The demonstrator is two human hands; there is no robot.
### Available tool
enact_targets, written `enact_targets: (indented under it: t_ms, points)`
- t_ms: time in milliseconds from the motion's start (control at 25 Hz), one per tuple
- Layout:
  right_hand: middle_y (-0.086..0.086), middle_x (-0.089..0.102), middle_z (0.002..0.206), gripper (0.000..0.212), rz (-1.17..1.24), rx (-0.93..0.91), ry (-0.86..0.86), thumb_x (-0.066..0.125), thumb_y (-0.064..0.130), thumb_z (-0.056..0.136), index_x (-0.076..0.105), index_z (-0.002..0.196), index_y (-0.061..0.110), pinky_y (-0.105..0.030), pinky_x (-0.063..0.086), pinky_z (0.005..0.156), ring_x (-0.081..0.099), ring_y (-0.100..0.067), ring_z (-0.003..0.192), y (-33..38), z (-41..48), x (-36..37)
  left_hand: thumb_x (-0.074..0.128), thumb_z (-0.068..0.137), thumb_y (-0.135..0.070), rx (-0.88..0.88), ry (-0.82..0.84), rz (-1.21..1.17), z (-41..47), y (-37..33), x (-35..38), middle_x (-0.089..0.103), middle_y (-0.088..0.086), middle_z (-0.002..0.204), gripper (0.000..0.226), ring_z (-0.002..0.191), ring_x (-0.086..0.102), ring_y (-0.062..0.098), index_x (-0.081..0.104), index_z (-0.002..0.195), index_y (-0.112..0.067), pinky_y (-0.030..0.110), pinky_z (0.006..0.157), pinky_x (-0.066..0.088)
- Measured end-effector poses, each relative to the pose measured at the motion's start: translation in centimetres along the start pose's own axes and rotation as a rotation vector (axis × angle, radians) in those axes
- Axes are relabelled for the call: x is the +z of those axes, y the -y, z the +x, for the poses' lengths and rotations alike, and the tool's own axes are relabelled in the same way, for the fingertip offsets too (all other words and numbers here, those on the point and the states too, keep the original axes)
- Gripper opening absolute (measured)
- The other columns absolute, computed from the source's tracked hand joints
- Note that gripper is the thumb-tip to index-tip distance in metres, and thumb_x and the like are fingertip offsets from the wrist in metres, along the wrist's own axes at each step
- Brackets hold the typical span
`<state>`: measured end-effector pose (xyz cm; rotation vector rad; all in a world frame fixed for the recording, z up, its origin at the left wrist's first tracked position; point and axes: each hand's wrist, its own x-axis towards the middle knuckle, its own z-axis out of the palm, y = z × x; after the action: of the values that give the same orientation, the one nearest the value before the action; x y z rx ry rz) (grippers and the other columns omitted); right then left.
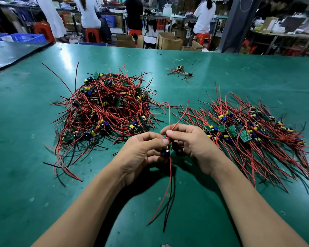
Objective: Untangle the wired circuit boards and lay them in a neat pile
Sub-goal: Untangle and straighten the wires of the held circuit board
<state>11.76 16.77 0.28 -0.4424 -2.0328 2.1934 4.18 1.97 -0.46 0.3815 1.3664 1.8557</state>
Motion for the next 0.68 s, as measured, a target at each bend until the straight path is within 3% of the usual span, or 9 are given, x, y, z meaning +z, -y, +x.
enact_targets:
  t_ms: [200, 280, 440, 600, 680]
  points:
    - [-0.011, 0.072, 0.089, 0.023, 0.015, 0.003, 0.072, 0.056, 0.011, 0.099, 0.073, 0.116, 0.016, -0.032, 0.054, 0.072, 0.064, -0.024, 0.076, -0.1, -0.2, 0.0, 0.063, 0.086, 0.004, 0.039, -0.042, 0.115, -0.2, 0.3, 0.4, 0.065, 0.014, 0.070, 0.006, 0.054, 0.062, 0.018, 0.067, 0.085, -0.001, 0.024, 0.049, 0.054]
    - [-0.013, 0.070, 0.090, 0.025, 0.021, 0.007, 0.076, 0.055, 0.011, 0.101, 0.071, 0.120, 0.017, -0.038, 0.050, 0.078, 0.060, -0.027, 0.080, -0.3, -0.1, 0.1, 0.061, 0.088, 0.004, 0.051, -0.062, 0.112, -0.2, 0.4, 0.5, 0.064, 0.013, 0.067, 0.015, 0.050, 0.060, 0.017, 0.068, 0.077, -0.003, 0.023, 0.044, 0.050]
    - [-0.002, 0.062, 0.081, 0.024, -0.110, -0.079, -0.005, 0.057, 0.009, 0.100, 0.070, 0.119, 0.016, -0.017, 0.041, 0.062, 0.051, -0.008, 0.065, -0.6, 0.1, 0.3, 0.060, 0.089, 0.003, 0.079, -0.091, 0.098, 0.0, 0.7, 0.5, 0.063, 0.010, 0.063, 0.019, 0.049, 0.060, 0.015, 0.066, 0.072, -0.005, 0.024, 0.045, 0.052]
    - [-0.005, 0.067, 0.089, 0.024, 0.002, -0.089, -0.069, 0.063, 0.005, 0.095, 0.072, 0.115, 0.014, -0.036, 0.039, 0.080, 0.051, -0.022, 0.084, -1.0, 0.3, 0.3, 0.062, 0.088, 0.001, 0.089, -0.116, 0.071, 0.2, 0.8, 0.3, 0.064, 0.011, 0.063, 0.014, 0.048, 0.061, 0.016, 0.064, 0.074, -0.003, 0.024, 0.045, 0.052]
    - [-0.006, 0.070, 0.088, 0.019, 0.031, -0.075, -0.070, 0.067, 0.009, 0.092, 0.076, 0.107, 0.015, -0.034, 0.047, 0.079, 0.058, -0.021, 0.082, -1.1, 0.3, 0.1, 0.063, 0.087, 0.001, 0.074, -0.094, 0.074, 0.2, 0.8, 0.2, 0.065, 0.010, 0.063, 0.013, 0.049, 0.061, 0.016, 0.066, 0.075, -0.001, 0.024, 0.045, 0.052]
